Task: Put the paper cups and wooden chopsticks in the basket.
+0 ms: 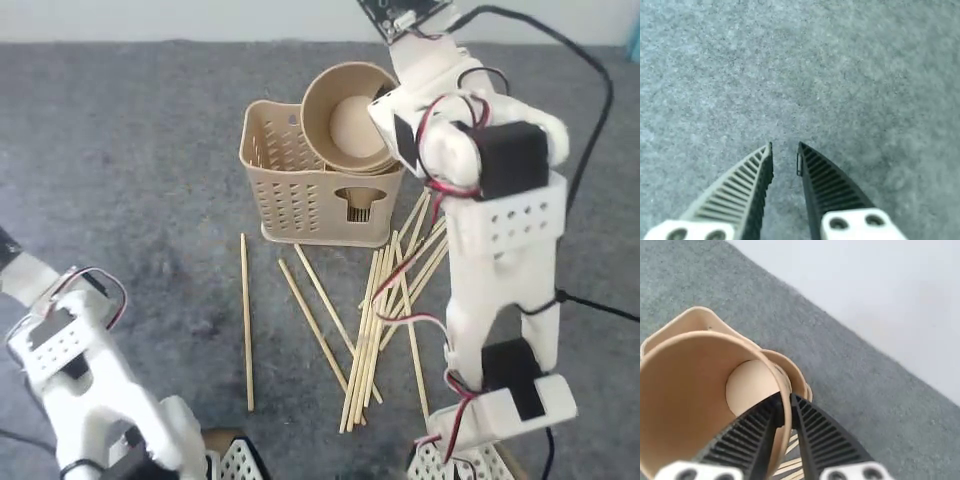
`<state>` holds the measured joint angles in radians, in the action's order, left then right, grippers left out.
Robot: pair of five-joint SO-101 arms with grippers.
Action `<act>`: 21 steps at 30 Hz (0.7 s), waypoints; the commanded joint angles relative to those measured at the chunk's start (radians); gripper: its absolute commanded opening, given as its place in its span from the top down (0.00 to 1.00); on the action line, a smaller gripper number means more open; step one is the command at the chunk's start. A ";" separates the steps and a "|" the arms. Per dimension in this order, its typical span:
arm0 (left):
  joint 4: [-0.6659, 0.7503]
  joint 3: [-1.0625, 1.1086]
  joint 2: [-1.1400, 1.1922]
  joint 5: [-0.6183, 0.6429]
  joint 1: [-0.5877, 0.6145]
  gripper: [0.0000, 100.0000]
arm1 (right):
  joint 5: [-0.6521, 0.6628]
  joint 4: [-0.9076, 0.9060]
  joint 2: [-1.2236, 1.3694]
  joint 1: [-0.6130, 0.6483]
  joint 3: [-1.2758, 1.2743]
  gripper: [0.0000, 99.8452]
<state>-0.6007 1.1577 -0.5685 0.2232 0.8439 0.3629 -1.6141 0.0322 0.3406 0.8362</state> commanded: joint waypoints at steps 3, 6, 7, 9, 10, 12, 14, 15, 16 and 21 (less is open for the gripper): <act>0.026 -0.002 -0.041 -0.009 -0.009 0.92 | -0.011 0.025 0.024 0.005 0.006 0.99; 0.026 -0.002 -0.041 -0.037 -0.009 0.92 | -0.011 0.022 0.036 0.005 0.006 0.99; 0.026 -0.002 -0.041 -0.040 -0.009 0.92 | -0.009 0.022 0.041 0.005 0.006 0.98; 0.026 -0.002 -0.041 -0.040 -0.011 0.92 | -0.009 0.021 0.048 0.005 0.008 0.94; 0.026 -0.002 -0.041 -0.041 -0.014 0.92 | -0.009 0.021 0.048 0.005 0.008 0.90; 0.026 0.001 -0.041 -0.043 -0.031 0.92 | -0.009 0.021 0.045 0.005 0.008 0.83; 0.026 0.001 -0.041 -0.043 -0.032 0.92 | -0.009 0.022 0.031 0.005 0.011 0.79; 0.026 0.001 -0.041 -0.043 -0.032 0.92 | -0.009 0.016 0.021 0.005 0.023 0.79; 0.026 0.001 -0.041 -0.043 -0.032 0.92 | -0.009 0.010 0.005 0.005 0.035 0.79; 0.026 0.001 -0.041 -0.043 -0.032 0.92 | -0.009 -0.084 -0.091 0.005 0.104 0.79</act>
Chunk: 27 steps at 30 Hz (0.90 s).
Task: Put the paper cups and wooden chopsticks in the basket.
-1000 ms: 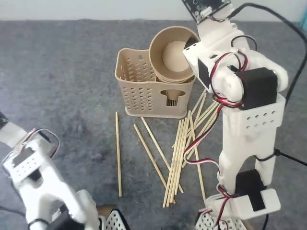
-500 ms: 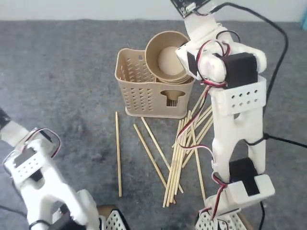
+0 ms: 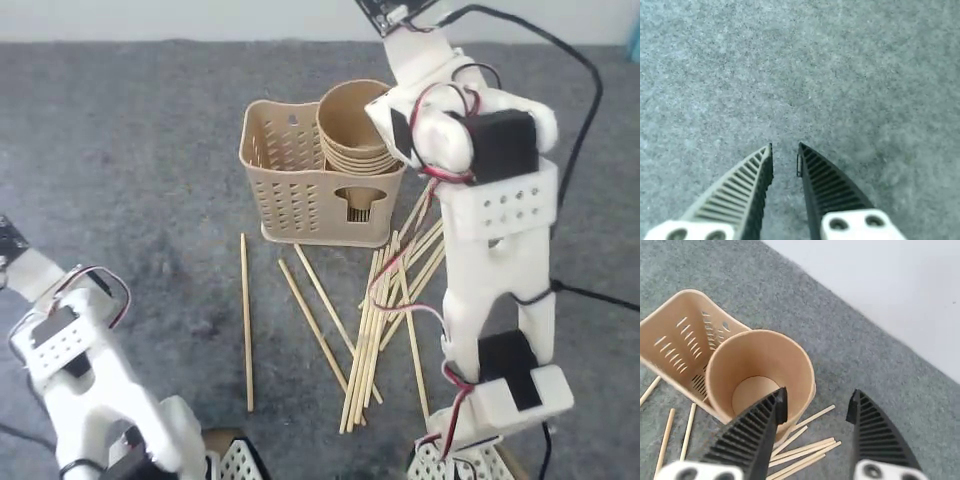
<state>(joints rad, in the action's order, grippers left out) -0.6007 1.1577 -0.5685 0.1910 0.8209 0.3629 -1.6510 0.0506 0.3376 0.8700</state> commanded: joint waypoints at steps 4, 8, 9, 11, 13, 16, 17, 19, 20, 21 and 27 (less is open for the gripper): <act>0.026 0.001 -0.041 -0.011 -0.009 0.92 | -0.017 -0.154 -0.196 0.005 0.057 0.79; 0.026 0.001 -0.041 -0.011 -0.012 0.92 | -0.124 -0.147 -0.308 -0.093 -0.152 0.79; 0.023 0.001 -0.044 -0.011 -0.012 0.92 | -0.135 -0.145 -0.337 -0.105 -0.209 0.79; 0.021 0.001 -0.048 -0.012 -0.015 0.92 | -0.137 -0.145 -0.392 -0.134 -0.327 0.79; 0.020 0.002 -0.049 -0.029 -0.040 0.92 | -0.143 -0.143 -0.441 -0.176 -0.451 0.79; 0.020 0.015 -0.051 -0.098 -0.095 0.92 | -0.144 -0.139 -0.489 -0.246 -0.637 0.79; 0.018 0.015 -0.051 -0.107 -0.107 0.92 | -0.144 -0.119 -0.499 -0.274 -0.710 0.79; 0.017 0.016 -0.051 -0.109 -0.124 0.92 | -0.138 -0.053 -0.515 -0.331 -0.868 0.79; 0.008 0.012 -0.051 -0.112 -0.129 0.92 | -0.135 -0.008 -0.516 -0.355 -0.950 0.79; -0.009 0.008 -0.051 -0.114 -0.138 0.92 | -0.130 0.039 -0.516 -0.378 -1.028 0.79; -0.173 -0.035 -0.043 -0.115 -0.255 0.92 | -0.055 0.228 -0.518 -0.516 -1.355 0.81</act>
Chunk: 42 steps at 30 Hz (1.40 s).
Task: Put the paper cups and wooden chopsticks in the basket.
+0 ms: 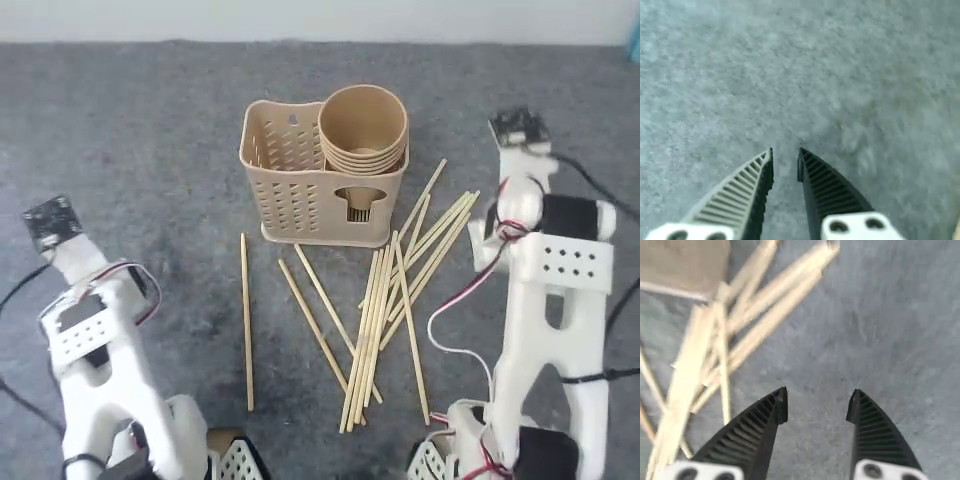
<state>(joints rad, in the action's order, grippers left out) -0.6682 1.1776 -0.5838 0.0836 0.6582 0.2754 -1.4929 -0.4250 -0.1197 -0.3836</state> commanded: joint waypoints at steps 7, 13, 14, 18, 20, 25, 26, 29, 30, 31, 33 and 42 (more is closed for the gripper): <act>-0.285 -0.130 -0.028 -0.006 -0.365 0.92 | 0.029 0.303 -0.041 -0.147 -0.402 0.99; -0.327 -0.205 -0.026 -0.003 -0.494 0.92 | 0.028 0.644 -0.047 -0.163 -0.689 0.97; -0.321 -0.208 -0.026 -0.003 -0.506 0.92 | 0.028 0.628 -0.058 -0.168 -0.684 0.97; -0.301 -0.209 -0.025 0.000 -0.551 0.83 | 0.029 0.601 -0.094 -0.168 -0.698 0.97; -0.281 -0.205 -0.025 0.000 -0.565 0.81 | 0.029 0.611 -0.105 -0.168 -0.712 0.97; -0.241 -0.205 -0.025 0.000 -0.575 0.81 | 0.034 0.613 -0.111 -0.168 -0.715 0.97; -0.241 -0.205 -0.025 0.000 -0.583 0.81 | 0.035 0.613 -0.111 -0.168 -0.715 0.97; -0.239 -0.197 -0.020 0.014 -0.603 0.81 | 0.035 0.611 -0.111 -0.168 -0.715 0.97; -0.239 -0.196 -0.009 0.034 -0.612 0.81 | 0.035 0.611 -0.111 -0.168 -0.715 0.97; -0.230 -0.197 0.012 0.046 -0.618 0.81 | 0.035 0.610 -0.111 -0.168 -0.715 0.97; -0.190 -0.199 0.075 0.063 -0.620 0.81 | 0.035 0.608 -0.111 -0.168 -0.715 0.97; -0.135 -0.331 0.377 0.063 -0.614 0.87 | 0.037 0.608 -0.111 -0.170 -0.715 0.97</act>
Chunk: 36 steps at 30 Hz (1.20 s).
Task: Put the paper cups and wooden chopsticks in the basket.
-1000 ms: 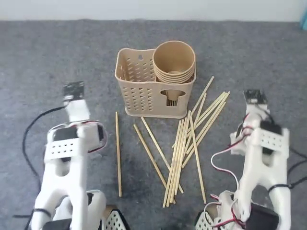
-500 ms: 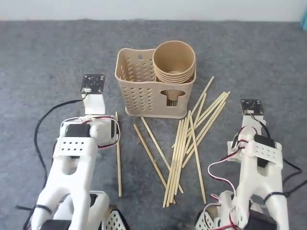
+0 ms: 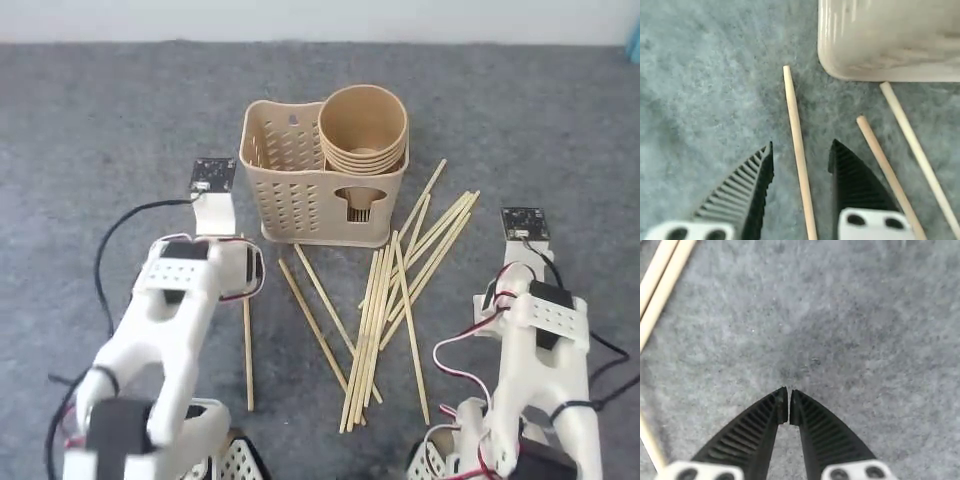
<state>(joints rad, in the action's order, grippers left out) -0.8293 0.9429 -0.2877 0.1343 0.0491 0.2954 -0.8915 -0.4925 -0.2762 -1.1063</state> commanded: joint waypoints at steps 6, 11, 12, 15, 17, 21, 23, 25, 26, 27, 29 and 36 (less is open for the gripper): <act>0.021 -0.188 0.227 0.005 -0.009 0.98 | 0.017 0.010 -0.044 -0.039 0.008 0.97; -0.040 -0.263 0.299 0.005 -0.011 0.98 | 0.017 0.010 -0.044 -0.039 0.008 0.97; -0.054 -0.274 0.308 0.005 -0.011 0.98 | 0.017 0.010 -0.044 -0.039 0.008 0.97; -0.074 -0.295 0.330 0.005 -0.012 0.98 | 0.017 0.010 -0.044 -0.039 0.008 0.97; -0.086 -0.302 0.333 0.005 -0.012 0.98 | 0.017 0.010 -0.044 -0.039 0.008 0.97; -0.114 -0.303 0.333 0.005 -0.012 0.98 | 0.018 0.010 -0.044 -0.038 0.008 0.97; -0.141 -0.303 0.328 0.006 -0.008 0.94 | 0.018 0.010 -0.044 -0.038 0.008 0.97; -0.164 -0.305 0.328 0.011 -0.006 0.87 | 0.018 0.010 -0.044 -0.036 0.008 0.97; -0.172 -0.305 0.327 0.011 -0.008 0.83 | 0.025 0.010 -0.044 -0.036 0.008 0.97; -0.173 -0.305 0.327 0.011 -0.005 0.81 | 0.037 0.008 -0.044 -0.038 0.008 0.97; -0.172 -0.305 0.327 0.006 -0.003 0.82 | 0.043 0.007 -0.044 -0.038 0.008 0.97; -0.155 -0.297 0.338 0.003 -0.011 0.96 | 0.043 0.007 -0.044 -0.038 0.008 0.97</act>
<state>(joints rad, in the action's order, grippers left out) -0.9889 0.6667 0.0499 0.1404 0.0445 0.3199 -0.8915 -0.4925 -0.3007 -1.1063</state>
